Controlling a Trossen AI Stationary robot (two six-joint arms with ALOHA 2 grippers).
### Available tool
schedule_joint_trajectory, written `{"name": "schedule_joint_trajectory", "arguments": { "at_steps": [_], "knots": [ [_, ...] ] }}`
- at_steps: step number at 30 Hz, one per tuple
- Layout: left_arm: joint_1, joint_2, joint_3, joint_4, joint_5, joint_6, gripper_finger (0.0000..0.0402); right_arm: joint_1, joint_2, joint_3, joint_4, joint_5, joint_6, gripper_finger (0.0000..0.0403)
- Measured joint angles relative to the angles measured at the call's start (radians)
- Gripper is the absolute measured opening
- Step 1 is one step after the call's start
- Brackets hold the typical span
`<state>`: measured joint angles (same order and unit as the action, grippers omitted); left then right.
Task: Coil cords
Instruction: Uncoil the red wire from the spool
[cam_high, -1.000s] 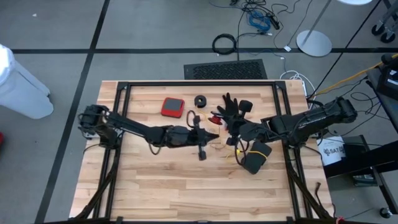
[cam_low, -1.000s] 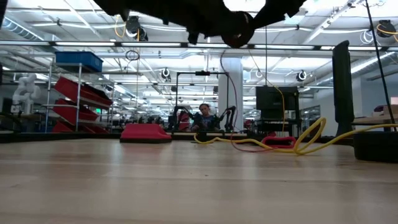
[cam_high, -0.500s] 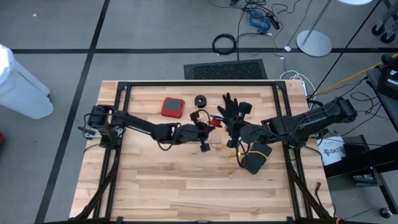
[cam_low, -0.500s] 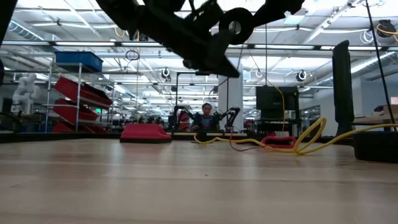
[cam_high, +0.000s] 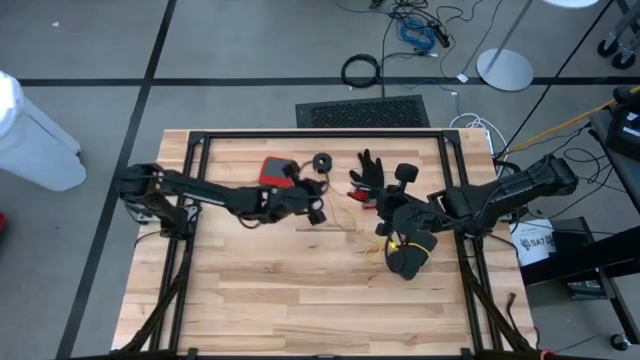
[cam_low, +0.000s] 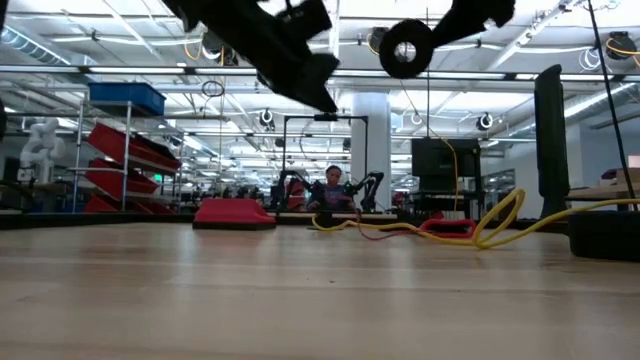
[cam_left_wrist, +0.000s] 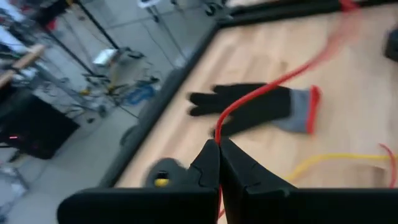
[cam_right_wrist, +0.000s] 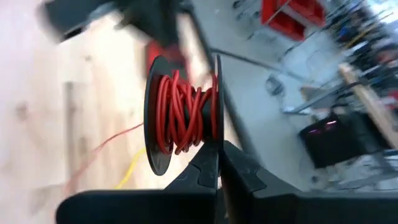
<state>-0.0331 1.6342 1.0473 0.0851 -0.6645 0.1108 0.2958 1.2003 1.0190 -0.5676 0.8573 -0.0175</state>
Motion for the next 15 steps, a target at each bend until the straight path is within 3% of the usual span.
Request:
{"name": "schedule_joint_trajectory", "arguments": {
  "at_steps": [8, 15],
  "knots": [
    [-0.021, -0.120, -0.010, 0.022, 0.015, 0.002, 0.0000, -0.009, 0.001, 0.000, -0.118, -0.049, 0.105, 0.0000],
    [-0.099, -0.082, -0.010, 0.169, 0.287, 0.004, 0.0000, -0.069, 0.002, 0.000, -0.109, -0.005, 0.129, 0.0000]
  ]
}}
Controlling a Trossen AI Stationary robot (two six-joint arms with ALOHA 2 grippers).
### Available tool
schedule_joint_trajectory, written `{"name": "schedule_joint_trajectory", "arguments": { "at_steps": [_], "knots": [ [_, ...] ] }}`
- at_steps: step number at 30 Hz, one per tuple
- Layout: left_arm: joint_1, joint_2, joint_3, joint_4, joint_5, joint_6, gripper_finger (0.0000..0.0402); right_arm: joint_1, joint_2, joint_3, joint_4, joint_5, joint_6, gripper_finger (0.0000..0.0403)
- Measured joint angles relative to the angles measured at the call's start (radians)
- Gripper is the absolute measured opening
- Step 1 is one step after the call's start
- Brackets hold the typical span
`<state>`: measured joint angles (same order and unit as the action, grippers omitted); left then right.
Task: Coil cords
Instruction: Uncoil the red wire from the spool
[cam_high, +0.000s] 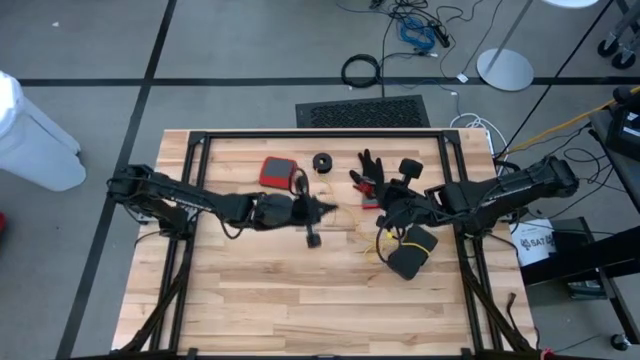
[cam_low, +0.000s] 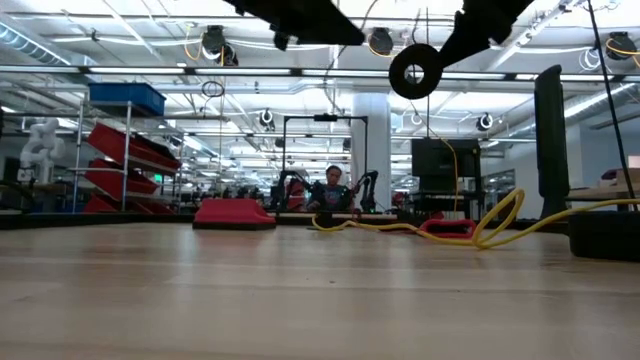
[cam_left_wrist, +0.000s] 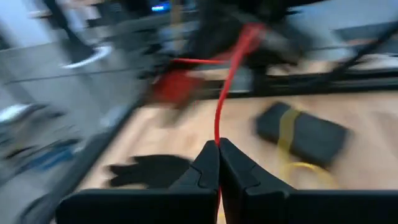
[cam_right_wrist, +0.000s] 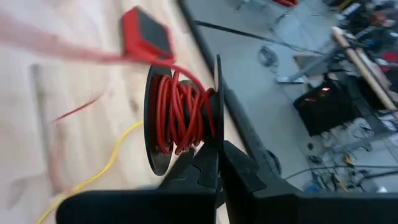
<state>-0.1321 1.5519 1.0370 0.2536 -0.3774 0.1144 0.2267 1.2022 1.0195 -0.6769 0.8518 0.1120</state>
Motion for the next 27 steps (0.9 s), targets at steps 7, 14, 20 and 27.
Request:
{"name": "schedule_joint_trajectory", "arguments": {
  "at_steps": [7, 14, 20, 27],
  "knots": [
    [-0.052, 0.118, 0.000, 0.058, 0.080, 0.004, 0.0000, -0.046, 0.000, 0.000, 0.063, 0.066, -0.023, 0.0000],
    [-0.030, 0.211, -0.001, 0.010, 0.050, -0.034, 0.0000, -0.043, -0.005, 0.000, 0.143, 0.072, -0.111, 0.0000],
    [0.002, 0.214, 0.000, -0.035, 0.019, -0.082, 0.0007, -0.034, -0.006, 0.000, 0.150, 0.067, -0.123, 0.0000],
    [-0.007, 0.214, 0.000, -0.026, 0.046, -0.081, 0.0114, -0.034, -0.006, 0.000, 0.150, 0.067, -0.124, 0.0000]
  ]
}}
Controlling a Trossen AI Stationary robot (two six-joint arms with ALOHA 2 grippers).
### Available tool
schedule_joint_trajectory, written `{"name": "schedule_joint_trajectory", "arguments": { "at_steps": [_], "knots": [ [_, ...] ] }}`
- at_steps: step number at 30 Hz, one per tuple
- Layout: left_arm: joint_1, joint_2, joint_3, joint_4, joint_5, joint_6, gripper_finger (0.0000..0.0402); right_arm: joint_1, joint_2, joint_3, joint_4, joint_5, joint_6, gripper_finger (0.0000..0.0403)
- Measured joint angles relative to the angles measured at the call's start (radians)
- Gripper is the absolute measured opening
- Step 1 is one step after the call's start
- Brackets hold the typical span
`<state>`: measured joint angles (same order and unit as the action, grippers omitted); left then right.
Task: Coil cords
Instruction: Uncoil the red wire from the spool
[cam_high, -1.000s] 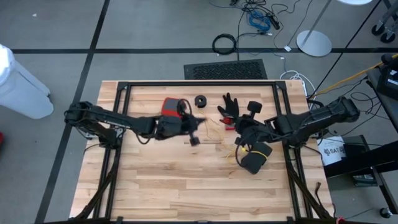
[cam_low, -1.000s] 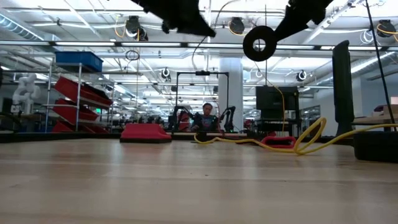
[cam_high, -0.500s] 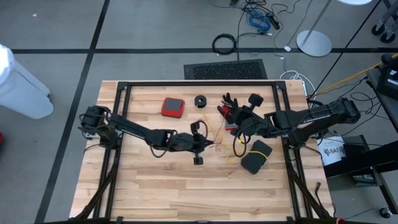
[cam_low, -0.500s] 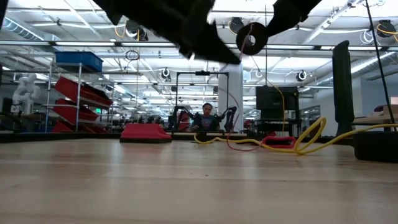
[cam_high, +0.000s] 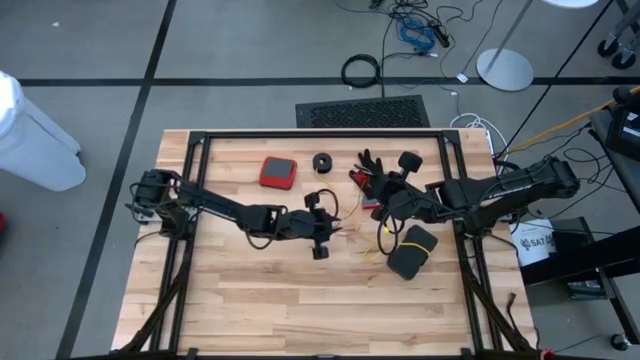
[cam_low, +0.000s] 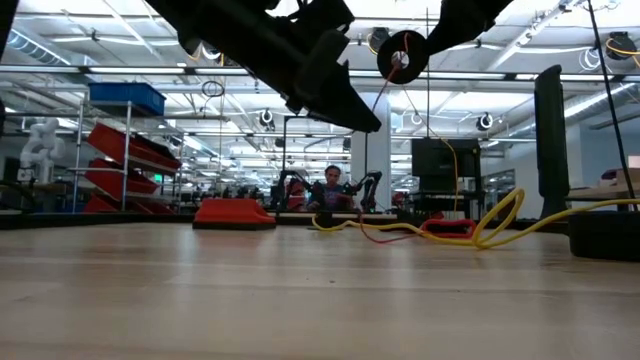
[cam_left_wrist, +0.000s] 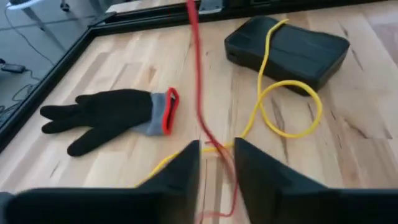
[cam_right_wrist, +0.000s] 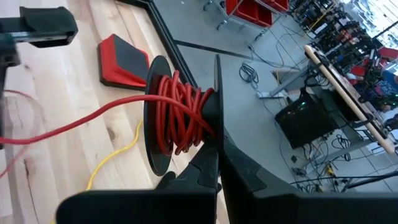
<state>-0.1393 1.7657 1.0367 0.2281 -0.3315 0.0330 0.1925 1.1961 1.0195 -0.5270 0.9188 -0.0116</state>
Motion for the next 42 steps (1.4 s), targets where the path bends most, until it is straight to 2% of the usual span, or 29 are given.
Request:
{"name": "schedule_joint_trajectory", "arguments": {
  "at_steps": [5, 10, 25, 35, 42],
  "knots": [
    [-0.006, -0.031, 0.000, 0.051, -0.018, 0.000, 0.0196, 0.000, 0.000, 0.000, 0.000, 0.000, 0.000, 0.0000],
    [-0.006, -0.059, 0.000, 0.180, 0.001, 0.001, 0.0220, 0.000, 0.000, 0.000, 0.002, 0.000, 0.000, 0.0000],
    [0.051, -0.060, 0.000, 0.350, 0.039, -0.106, 0.0216, 0.040, 0.004, 0.000, 0.098, -0.001, -0.058, 0.0000],
    [0.056, -0.060, 0.000, 0.376, 0.041, -0.130, 0.0137, 0.047, 0.039, 0.000, 0.111, -0.003, -0.073, 0.0000],
    [0.062, -0.060, 0.000, 0.361, 0.054, -0.132, 0.0129, 0.047, 0.043, 0.000, 0.158, -0.003, -0.104, 0.0000]
  ]
}}
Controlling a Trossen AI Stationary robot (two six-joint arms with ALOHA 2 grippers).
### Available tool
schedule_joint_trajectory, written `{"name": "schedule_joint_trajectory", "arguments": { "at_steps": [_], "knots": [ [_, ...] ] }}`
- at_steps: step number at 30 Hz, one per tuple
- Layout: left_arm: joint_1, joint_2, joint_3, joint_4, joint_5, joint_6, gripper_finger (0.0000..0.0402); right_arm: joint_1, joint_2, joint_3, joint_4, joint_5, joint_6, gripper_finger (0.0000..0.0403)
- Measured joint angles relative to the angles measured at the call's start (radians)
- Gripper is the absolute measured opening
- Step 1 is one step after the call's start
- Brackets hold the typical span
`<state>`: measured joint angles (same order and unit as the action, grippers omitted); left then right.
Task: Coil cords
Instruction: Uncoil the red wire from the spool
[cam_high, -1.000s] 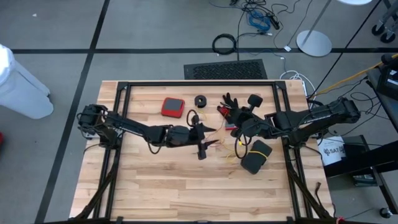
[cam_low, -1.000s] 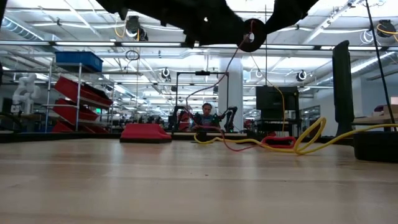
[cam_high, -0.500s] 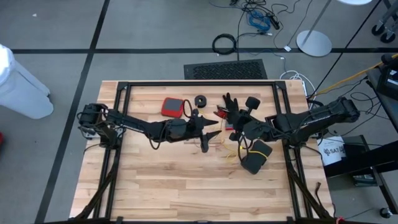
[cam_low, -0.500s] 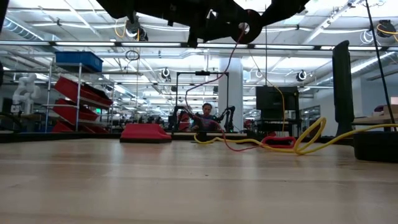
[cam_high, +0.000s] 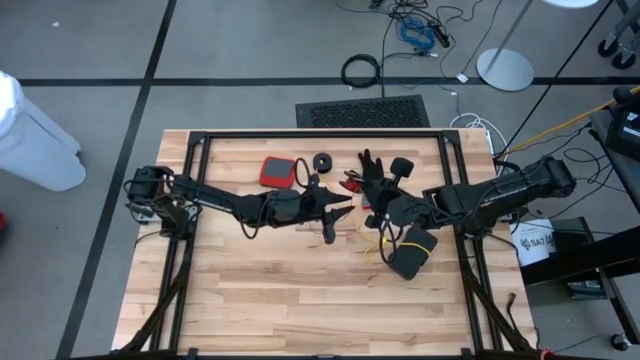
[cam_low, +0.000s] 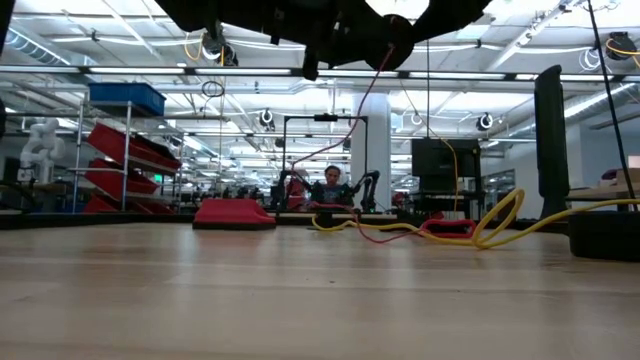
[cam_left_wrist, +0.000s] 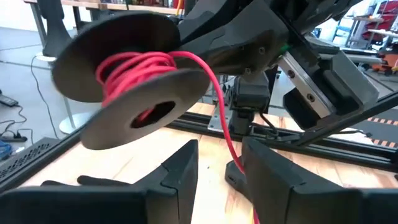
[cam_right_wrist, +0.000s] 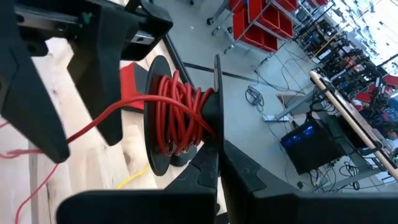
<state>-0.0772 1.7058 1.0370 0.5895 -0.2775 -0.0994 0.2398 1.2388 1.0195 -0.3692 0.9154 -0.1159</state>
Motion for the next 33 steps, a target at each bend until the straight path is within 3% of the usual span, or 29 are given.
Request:
{"name": "schedule_joint_trajectory", "arguments": {
  "at_steps": [4, 10, 19, 26, 33],
  "knots": [
    [-0.001, 0.000, 0.000, 0.007, -0.007, 0.008, 0.0105, 0.000, 0.000, 0.000, -0.001, 0.000, -0.001, 0.0000],
    [0.000, 0.000, 0.000, 0.015, 0.006, 0.037, 0.0013, 0.000, 0.000, 0.000, -0.001, 0.000, -0.001, 0.0000],
    [-0.001, 0.013, 0.016, 0.042, 0.032, 0.056, 0.0003, -0.001, 0.000, 0.000, 0.001, 0.000, 0.015, 0.0000],
    [-0.001, 0.090, 0.057, 0.037, 0.042, 0.055, 0.0001, -0.005, 0.000, 0.000, 0.021, 0.000, 0.015, 0.0000],
    [0.012, 0.116, 0.065, 0.002, -0.002, 0.062, 0.0001, -0.002, 0.000, 0.000, -0.002, -0.001, 0.003, 0.0000]
  ]
}}
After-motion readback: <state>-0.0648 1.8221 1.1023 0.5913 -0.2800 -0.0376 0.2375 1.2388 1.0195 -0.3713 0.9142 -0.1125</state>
